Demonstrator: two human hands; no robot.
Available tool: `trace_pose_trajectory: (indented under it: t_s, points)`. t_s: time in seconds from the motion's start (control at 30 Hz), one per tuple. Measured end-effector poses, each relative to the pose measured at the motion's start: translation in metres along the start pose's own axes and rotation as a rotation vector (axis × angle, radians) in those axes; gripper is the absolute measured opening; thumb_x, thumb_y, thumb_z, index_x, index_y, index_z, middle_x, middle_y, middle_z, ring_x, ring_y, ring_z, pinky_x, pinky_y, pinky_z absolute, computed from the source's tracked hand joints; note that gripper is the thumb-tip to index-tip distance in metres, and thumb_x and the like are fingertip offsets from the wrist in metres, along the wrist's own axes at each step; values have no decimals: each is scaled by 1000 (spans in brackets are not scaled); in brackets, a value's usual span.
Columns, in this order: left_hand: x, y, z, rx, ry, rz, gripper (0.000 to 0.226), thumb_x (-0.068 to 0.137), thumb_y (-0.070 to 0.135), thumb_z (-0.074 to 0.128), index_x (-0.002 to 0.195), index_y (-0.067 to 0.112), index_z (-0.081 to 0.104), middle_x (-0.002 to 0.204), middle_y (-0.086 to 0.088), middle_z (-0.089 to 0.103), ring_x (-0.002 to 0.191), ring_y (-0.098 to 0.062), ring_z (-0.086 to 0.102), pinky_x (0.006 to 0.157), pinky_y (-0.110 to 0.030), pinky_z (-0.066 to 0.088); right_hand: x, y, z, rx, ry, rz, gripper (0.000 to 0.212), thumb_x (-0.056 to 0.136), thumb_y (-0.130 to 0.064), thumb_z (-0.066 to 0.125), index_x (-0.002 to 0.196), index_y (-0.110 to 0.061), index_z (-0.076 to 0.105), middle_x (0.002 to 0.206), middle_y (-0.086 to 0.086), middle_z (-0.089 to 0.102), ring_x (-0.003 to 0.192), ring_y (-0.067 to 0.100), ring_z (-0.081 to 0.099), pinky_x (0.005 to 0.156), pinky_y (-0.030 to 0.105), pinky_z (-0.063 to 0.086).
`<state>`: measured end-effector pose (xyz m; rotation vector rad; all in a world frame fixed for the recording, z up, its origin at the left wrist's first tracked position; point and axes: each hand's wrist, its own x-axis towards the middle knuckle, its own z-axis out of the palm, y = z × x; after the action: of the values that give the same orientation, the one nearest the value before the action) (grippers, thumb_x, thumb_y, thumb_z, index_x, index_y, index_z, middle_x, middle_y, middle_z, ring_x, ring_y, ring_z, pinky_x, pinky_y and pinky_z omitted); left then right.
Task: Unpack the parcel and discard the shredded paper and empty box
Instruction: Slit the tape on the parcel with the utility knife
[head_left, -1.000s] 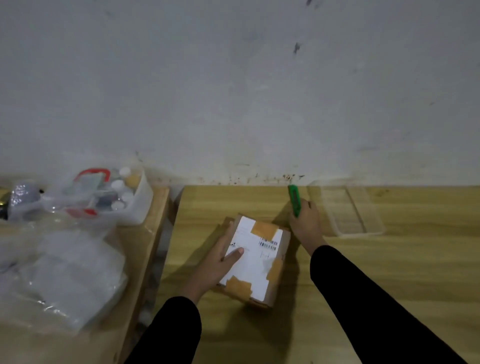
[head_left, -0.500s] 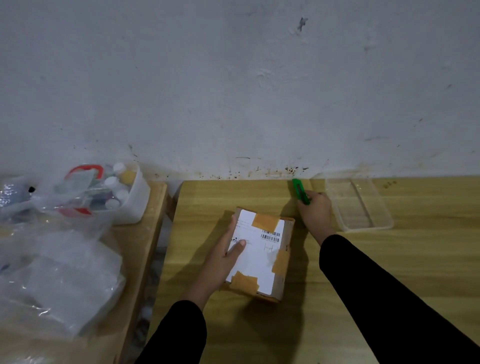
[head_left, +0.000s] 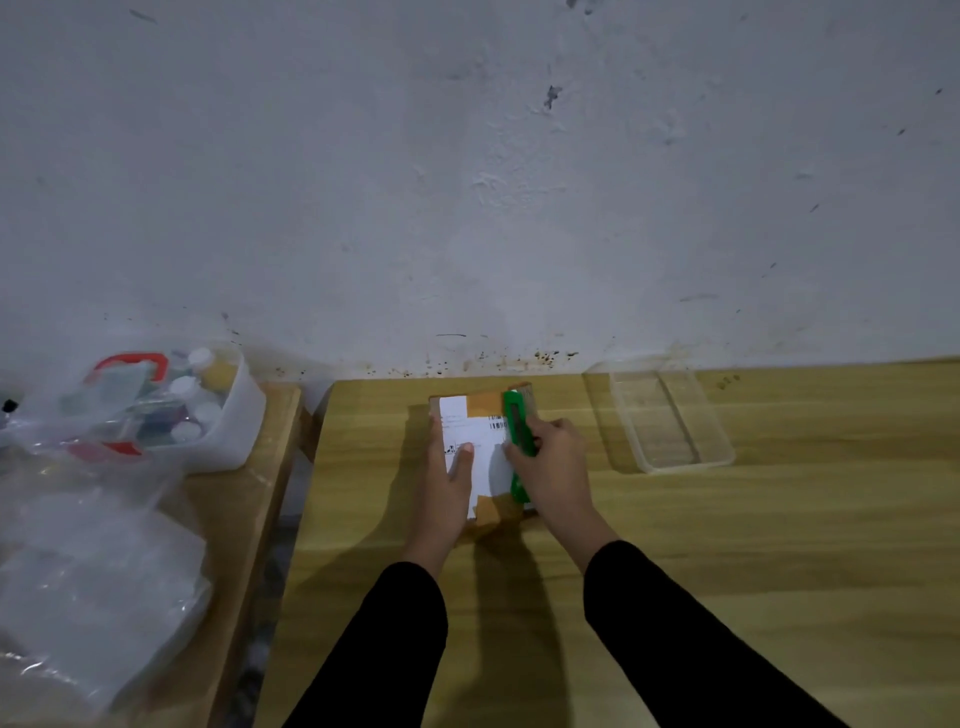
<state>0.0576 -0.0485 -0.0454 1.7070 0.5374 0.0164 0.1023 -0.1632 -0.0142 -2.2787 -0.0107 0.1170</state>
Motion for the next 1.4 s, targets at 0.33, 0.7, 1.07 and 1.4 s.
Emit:
trace_pose_trajectory:
  t_s: [0.33, 0.7, 1.07, 1.4]
  points:
    - [21, -2, -10, -52, -84, 35, 62, 99, 26, 41, 148, 35, 5, 149, 5, 30, 124, -20, 48, 93, -38, 51, 17, 16, 3, 158, -102, 89, 69, 88, -47, 53, 146, -27, 22, 147, 3, 26, 134, 26, 29, 108, 45, 37]
    - [-11, -5, -8, -50, -170, 15, 70, 98, 23, 44, 147, 40, -3, 151, 15, 17, 133, -14, 36, 98, -29, 47, -20, 23, -5, 386, -286, 116, 74, 94, -35, 48, 147, -29, -4, 154, 0, 24, 129, 21, 40, 100, 35, 42]
    - [-155, -26, 22, 34, -18, -10, 65, 97, 29, 43, 146, 39, 2, 157, 9, 10, 142, -13, 20, 115, -42, 27, -136, 68, -62, 369, -530, 66, 102, 81, -42, 66, 147, -26, -11, 153, -6, 21, 135, 18, 35, 108, 40, 39]
    - [-163, -44, 15, 218, -22, -1, 80, 79, 63, 52, 143, 49, 7, 151, 10, 31, 133, -15, 40, 105, -42, 42, -143, 78, -66, 2, -287, -2, 55, 98, -28, 38, 148, -22, 16, 90, 10, 63, 64, 18, 55, 48, 24, 34]
